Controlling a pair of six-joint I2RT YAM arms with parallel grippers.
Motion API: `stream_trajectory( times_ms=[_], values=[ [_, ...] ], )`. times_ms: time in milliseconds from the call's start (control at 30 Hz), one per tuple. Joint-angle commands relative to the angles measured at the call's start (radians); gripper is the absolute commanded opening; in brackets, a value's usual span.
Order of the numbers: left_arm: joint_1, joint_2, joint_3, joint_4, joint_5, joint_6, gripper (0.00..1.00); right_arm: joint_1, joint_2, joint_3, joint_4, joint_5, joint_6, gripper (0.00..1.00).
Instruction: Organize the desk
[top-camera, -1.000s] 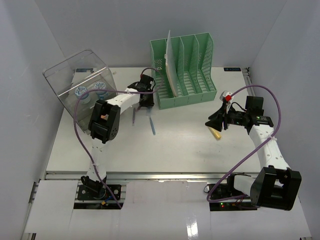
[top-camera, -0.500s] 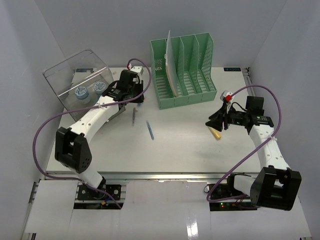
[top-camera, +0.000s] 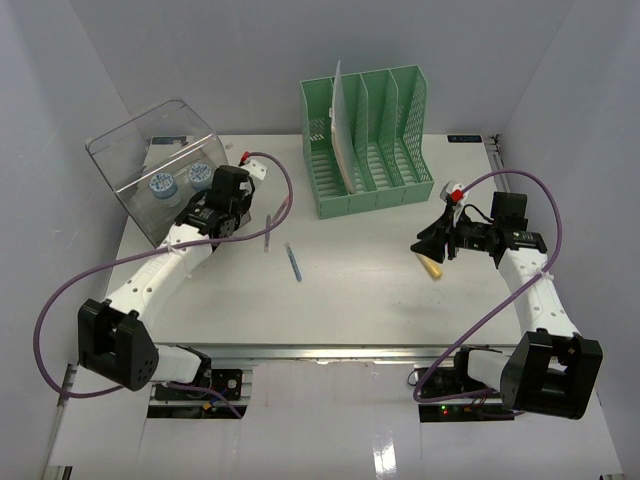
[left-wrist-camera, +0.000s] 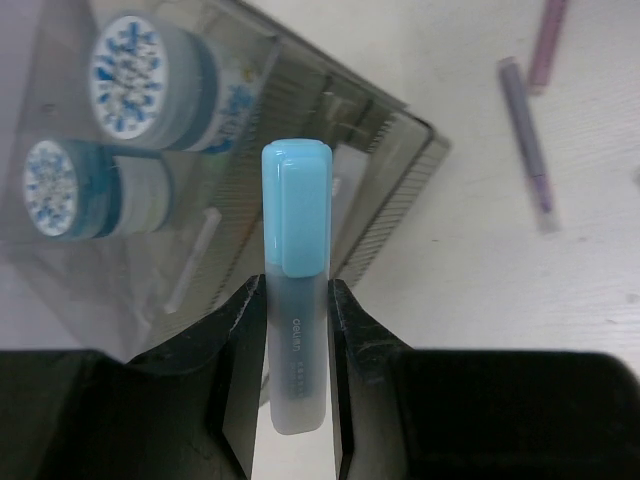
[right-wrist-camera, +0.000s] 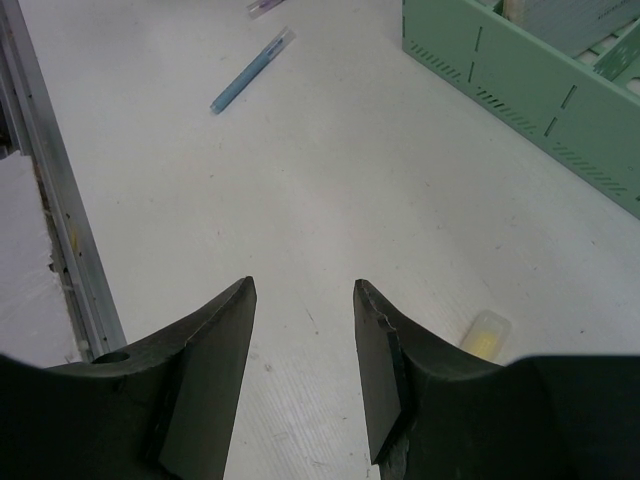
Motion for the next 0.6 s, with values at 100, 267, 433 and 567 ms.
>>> stream_trajectory(
  times_ms=[100,267,433,567],
  values=[
    [0.086,0.025,-0.013,0.112,-0.083,0.146,0.00,-0.005,0.007,-0.006,0.002,-0.022,0.001,0.51],
    [0.128,0.093,0.024,0.113,-0.062,0.125,0.00,-0.005,0.007,-0.004,0.002,-0.023,-0.002,0.51],
    [0.150,0.133,0.024,0.130,-0.051,0.115,0.01,-0.005,0.004,-0.005,-0.001,-0.027,-0.002,0.51],
    [0.162,0.144,0.003,0.159,-0.068,0.107,0.09,-0.005,0.003,-0.006,-0.003,-0.030,-0.004,0.51]
  ],
)
